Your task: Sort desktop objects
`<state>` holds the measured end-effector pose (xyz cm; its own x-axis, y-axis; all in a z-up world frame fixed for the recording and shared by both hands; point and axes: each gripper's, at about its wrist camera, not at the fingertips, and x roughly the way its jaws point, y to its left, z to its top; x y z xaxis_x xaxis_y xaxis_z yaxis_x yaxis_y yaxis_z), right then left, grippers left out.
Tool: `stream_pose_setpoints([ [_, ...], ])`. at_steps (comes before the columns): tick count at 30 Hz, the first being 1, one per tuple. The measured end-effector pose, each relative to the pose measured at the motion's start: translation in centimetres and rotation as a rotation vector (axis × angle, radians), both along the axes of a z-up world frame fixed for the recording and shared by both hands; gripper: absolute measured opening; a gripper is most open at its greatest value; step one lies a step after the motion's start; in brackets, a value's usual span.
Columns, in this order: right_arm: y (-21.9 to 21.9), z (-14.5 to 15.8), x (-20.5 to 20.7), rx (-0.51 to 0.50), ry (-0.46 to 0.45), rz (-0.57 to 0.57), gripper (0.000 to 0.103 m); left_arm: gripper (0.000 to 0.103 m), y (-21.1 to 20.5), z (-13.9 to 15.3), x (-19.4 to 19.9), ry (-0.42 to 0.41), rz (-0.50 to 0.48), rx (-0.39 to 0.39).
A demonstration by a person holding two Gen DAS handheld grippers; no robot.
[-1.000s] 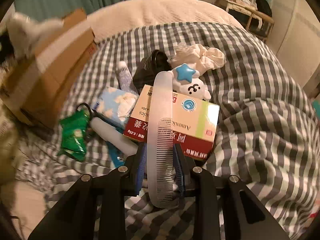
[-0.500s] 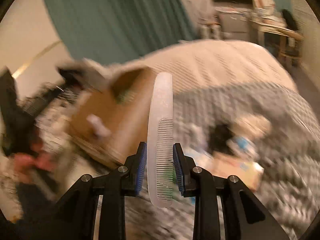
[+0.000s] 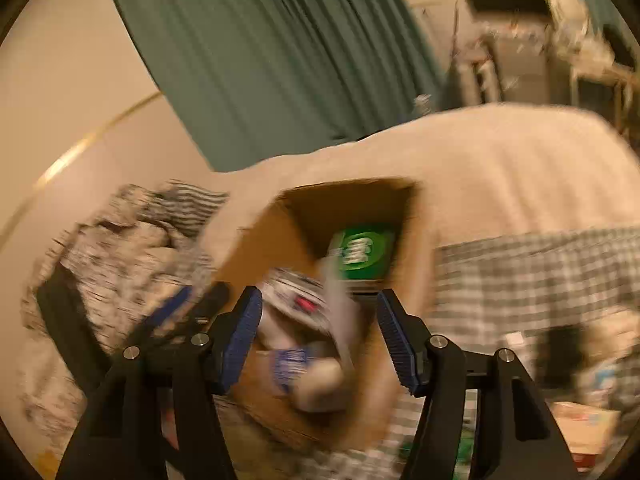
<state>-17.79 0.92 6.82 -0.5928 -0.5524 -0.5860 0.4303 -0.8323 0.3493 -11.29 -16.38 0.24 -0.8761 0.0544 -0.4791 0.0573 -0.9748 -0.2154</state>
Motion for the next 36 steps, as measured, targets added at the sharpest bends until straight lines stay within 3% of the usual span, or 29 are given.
stream_pose_setpoints([
  [3,3.2,1.5,2.5,0.085,0.064,-0.075,0.059,0.093,1.4,0.8,0.7,-0.021,-0.084,0.044],
  [9,10.6,3.0,7.0,0.167,0.069,-0.161,0.062,0.093,7.1,1.3,3.6,-0.097,-0.194,0.083],
  [15,16.3,0.7,10.5,0.295,0.022,-0.210,0.062,0.093,13.3,-1.7,5.4,-0.250,-0.289,0.068],
  [19,19.2,-2.4,11.6,0.311,-0.022,-0.241,0.062,0.093,16.0,-4.0,6.3,-0.310,-0.285,0.040],
  [23,20.8,-5.7,11.7,0.347,-0.055,-0.258,0.062,0.093,18.2,-7.2,7.1,-0.382,-0.203,0.006],
  [25,21.6,-7.2,11.7,0.347,-0.071,-0.258,0.067,0.093,18.8,-8.9,6.8,-0.429,-0.173,0.001],
  [32,22.5,-10.8,9.6,0.311,-0.118,-0.199,0.068,0.093,19.9,-13.3,3.9,-0.531,-0.108,-0.061],
  [33,22.6,-11.1,9.1,0.300,-0.129,-0.178,0.068,0.091,20.0,-13.7,3.5,-0.538,-0.100,-0.064],
  [36,22.4,-11.1,7.5,0.317,-0.141,-0.100,0.070,0.059,20.6,-14.5,2.5,-0.553,-0.095,-0.100],
])
